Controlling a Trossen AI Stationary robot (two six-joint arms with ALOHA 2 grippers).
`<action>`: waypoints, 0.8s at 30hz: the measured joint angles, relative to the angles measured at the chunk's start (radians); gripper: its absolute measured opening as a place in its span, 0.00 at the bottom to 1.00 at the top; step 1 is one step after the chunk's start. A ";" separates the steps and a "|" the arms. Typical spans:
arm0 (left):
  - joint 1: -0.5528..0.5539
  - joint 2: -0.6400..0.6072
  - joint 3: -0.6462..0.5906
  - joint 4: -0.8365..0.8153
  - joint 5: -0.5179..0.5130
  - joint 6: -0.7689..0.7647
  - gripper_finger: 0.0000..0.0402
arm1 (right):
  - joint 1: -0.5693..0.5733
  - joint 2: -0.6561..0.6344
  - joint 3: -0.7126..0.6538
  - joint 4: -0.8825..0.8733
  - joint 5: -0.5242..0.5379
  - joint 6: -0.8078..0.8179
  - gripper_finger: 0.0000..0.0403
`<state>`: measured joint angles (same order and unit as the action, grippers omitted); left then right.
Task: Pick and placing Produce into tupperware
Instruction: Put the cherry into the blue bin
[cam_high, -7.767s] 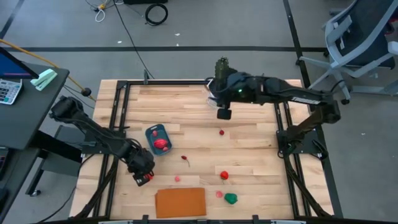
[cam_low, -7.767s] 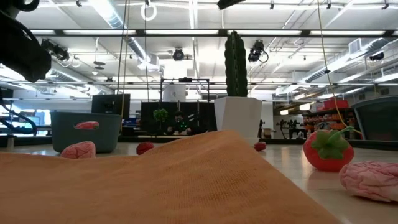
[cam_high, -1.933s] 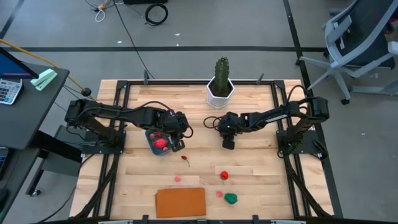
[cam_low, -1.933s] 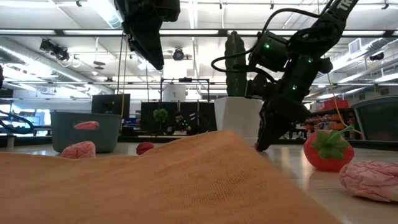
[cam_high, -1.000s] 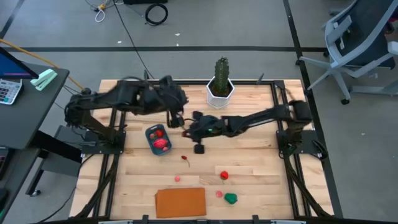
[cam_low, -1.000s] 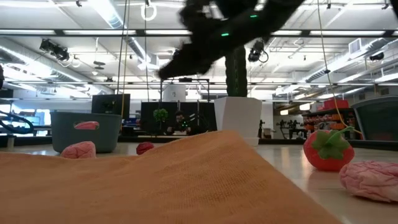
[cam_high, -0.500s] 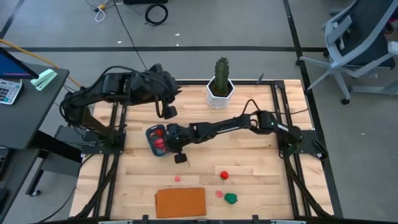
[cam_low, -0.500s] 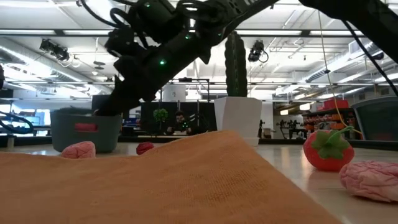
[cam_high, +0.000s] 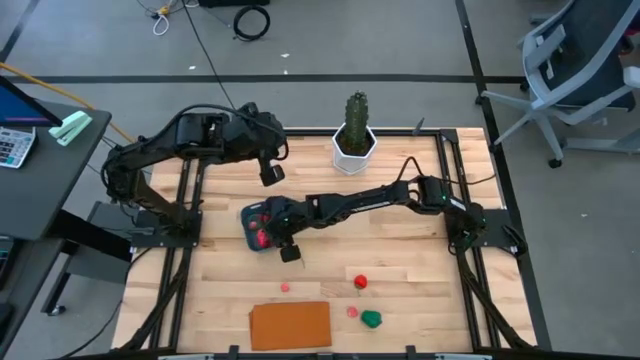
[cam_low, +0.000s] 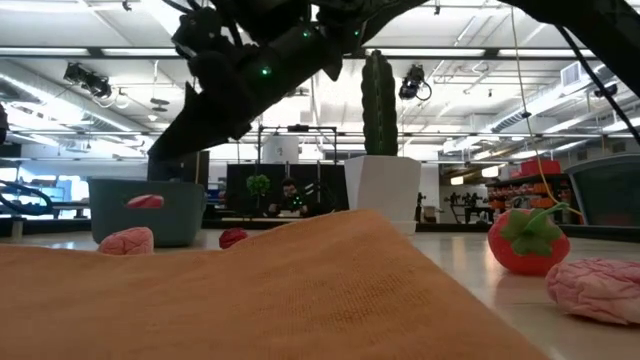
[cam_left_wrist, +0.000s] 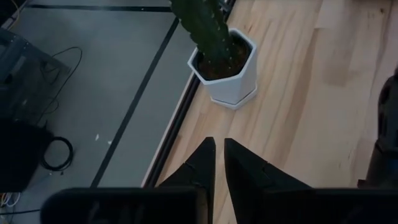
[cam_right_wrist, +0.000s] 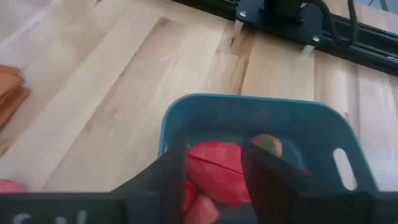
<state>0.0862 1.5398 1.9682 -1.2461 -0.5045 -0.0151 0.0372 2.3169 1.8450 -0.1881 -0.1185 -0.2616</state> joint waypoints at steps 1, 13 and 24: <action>0.003 0.000 0.000 0.000 0.000 0.000 0.10 | 0.000 0.000 0.000 -0.007 0.008 0.008 0.43; 0.002 0.000 -0.001 -0.144 0.000 -0.142 0.09 | -0.035 -0.086 -0.004 -0.597 0.030 0.110 0.42; 0.000 0.000 -0.001 -0.196 0.000 -0.158 0.06 | 0.004 -0.165 -0.005 -0.628 -0.010 0.124 0.40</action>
<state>0.0860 1.5396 1.9675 -1.4421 -0.5041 -0.1732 0.0416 2.1520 1.8397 -0.8163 -0.1284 -0.1375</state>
